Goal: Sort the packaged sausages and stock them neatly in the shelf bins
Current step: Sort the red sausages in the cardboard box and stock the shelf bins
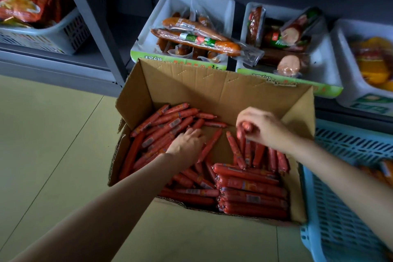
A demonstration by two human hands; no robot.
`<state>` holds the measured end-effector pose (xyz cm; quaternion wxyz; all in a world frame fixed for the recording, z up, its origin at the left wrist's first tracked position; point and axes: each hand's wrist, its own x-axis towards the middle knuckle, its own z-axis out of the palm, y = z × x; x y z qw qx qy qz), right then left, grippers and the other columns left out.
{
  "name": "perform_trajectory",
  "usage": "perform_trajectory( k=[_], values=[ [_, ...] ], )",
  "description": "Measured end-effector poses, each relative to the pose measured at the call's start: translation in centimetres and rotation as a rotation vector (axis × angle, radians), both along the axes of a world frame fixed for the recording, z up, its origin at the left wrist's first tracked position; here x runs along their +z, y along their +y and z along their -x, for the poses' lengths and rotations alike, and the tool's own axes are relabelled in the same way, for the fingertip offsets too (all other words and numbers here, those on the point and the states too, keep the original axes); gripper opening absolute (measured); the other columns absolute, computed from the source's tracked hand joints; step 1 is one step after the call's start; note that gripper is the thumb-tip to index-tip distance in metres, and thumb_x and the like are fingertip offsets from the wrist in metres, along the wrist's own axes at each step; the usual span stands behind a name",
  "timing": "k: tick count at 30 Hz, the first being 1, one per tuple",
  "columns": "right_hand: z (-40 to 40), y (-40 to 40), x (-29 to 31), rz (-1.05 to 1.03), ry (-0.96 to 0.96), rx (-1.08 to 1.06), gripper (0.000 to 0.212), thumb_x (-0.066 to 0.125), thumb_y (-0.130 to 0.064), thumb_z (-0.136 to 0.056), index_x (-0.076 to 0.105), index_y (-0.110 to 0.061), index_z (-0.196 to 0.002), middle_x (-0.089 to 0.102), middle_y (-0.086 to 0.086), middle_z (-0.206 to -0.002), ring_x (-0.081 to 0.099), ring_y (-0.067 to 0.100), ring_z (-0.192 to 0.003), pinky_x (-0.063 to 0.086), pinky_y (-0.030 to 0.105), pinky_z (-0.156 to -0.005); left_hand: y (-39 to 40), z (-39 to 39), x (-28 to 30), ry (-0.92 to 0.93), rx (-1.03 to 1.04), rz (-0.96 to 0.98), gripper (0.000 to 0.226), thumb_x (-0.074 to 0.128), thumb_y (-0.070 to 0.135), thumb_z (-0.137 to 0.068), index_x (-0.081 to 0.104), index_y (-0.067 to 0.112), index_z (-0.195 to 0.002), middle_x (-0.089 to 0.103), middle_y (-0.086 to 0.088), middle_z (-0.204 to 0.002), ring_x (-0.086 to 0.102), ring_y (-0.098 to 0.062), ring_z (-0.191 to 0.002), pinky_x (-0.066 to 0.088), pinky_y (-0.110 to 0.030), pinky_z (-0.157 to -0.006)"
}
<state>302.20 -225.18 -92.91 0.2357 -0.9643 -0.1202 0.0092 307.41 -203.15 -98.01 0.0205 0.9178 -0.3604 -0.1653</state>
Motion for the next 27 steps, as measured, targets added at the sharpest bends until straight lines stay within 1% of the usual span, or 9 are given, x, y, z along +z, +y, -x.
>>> perform_trajectory(
  k=[4, 7, 10, 15, 17, 19, 21, 24, 27],
  values=[
    [2.7, -1.6, -2.5, 0.293, 0.355, 0.059, 0.041, 0.052, 0.005, -0.085, 0.063, -0.017, -0.117, 0.050, -0.004, -0.135, 0.045, 0.013, -0.127, 0.025, 0.022, -0.106, -1.6, 1.0, -0.9, 0.098, -0.001, -0.138, 0.044, 0.044, 0.023, -0.095, 0.037, 0.026, -0.138, 0.048, 0.001, -0.135, 0.032, -0.021, -0.131, 0.027, -0.036, -0.106],
    [2.9, -2.3, -2.5, 0.251, 0.371, -0.005, 0.038, 0.050, 0.005, -0.087, 0.065, -0.013, -0.118, 0.055, -0.001, -0.131, 0.049, 0.014, -0.124, 0.028, 0.015, -0.100, -2.0, 1.2, -0.5, 0.085, -0.005, -0.112, 0.045, 0.042, 0.023, -0.095, 0.035, 0.028, -0.139, 0.050, 0.000, -0.134, 0.030, -0.020, -0.132, 0.024, -0.035, -0.107],
    [3.1, -2.8, -2.8, 0.209, 0.350, -0.080, 0.034, 0.052, 0.000, -0.088, 0.066, -0.016, -0.114, 0.059, -0.002, -0.125, 0.052, 0.013, -0.117, 0.029, 0.013, -0.094, -2.5, 1.6, -0.2, 0.228, 0.033, -0.102, 0.054, 0.042, 0.027, -0.097, 0.023, 0.031, -0.146, 0.046, -0.004, -0.137, 0.026, -0.022, -0.135, 0.022, -0.038, -0.109],
    [3.8, -2.5, -2.7, 0.130, 0.455, -0.055, 0.043, 0.067, -0.028, -0.086, 0.057, -0.024, -0.128, 0.039, -0.006, -0.140, 0.041, 0.011, -0.126, 0.032, 0.015, -0.094, -3.3, 1.0, -0.6, 0.497, 0.198, 0.000, 0.049, 0.043, 0.024, -0.096, 0.032, 0.028, -0.144, 0.049, -0.001, -0.138, 0.041, -0.026, -0.130, 0.033, -0.043, -0.108],
    [4.0, -2.0, -2.8, 0.098, 0.521, -0.026, 0.053, 0.068, -0.044, -0.081, 0.054, -0.030, -0.130, 0.029, -0.007, -0.146, 0.031, 0.011, -0.134, 0.029, 0.022, -0.104, -3.7, 0.9, -0.6, 0.583, 0.257, 0.089, 0.053, 0.042, 0.004, -0.092, 0.036, 0.018, -0.143, 0.050, -0.008, -0.136, 0.049, -0.027, -0.123, 0.042, -0.035, -0.100],
    [4.1, -1.4, -3.2, 0.114, 0.536, -0.009, 0.052, 0.067, -0.048, -0.080, 0.055, -0.033, -0.129, 0.026, -0.006, -0.150, 0.024, 0.016, -0.139, 0.024, 0.035, -0.114, -4.1, 1.2, -0.2, 0.667, 0.344, 0.204, 0.057, 0.036, -0.008, -0.088, 0.044, 0.017, -0.138, 0.054, -0.011, -0.130, 0.056, -0.024, -0.106, 0.050, -0.018, -0.075],
    [4.0, -1.1, -3.5, 0.134, 0.531, -0.008, 0.049, 0.067, -0.046, -0.081, 0.057, -0.033, -0.127, 0.028, -0.004, -0.149, 0.022, 0.019, -0.140, 0.021, 0.040, -0.115, -4.5, 1.3, -0.2, 0.718, 0.362, 0.243, 0.055, 0.032, -0.010, -0.088, 0.052, 0.014, -0.133, 0.057, -0.015, -0.122, 0.051, -0.019, -0.092, 0.039, -0.005, -0.050],
    [3.9, -0.8, -3.8, 0.153, 0.480, -0.017, 0.047, 0.066, -0.041, -0.084, 0.056, -0.031, -0.128, 0.035, -0.003, -0.144, 0.029, 0.018, -0.136, 0.025, 0.034, -0.112, -5.1, 1.3, -0.6, 0.715, 0.395, 0.324, 0.052, 0.034, -0.009, -0.088, 0.056, 0.011, -0.130, 0.058, -0.013, -0.107, 0.054, -0.021, -0.092, 0.038, -0.004, -0.053],
    [4.0, -0.5, -4.4, 0.175, 0.361, -0.105, 0.046, 0.064, -0.038, -0.086, 0.053, -0.030, -0.130, 0.043, -0.006, -0.133, 0.042, 0.014, -0.125, 0.041, 0.034, -0.099, -5.9, 1.3, -0.3, 0.726, 0.441, 0.402, 0.052, 0.035, -0.006, -0.090, 0.052, 0.015, -0.134, 0.057, -0.009, -0.100, 0.057, -0.014, -0.078, 0.044, -0.012, -0.060]
  ],
)
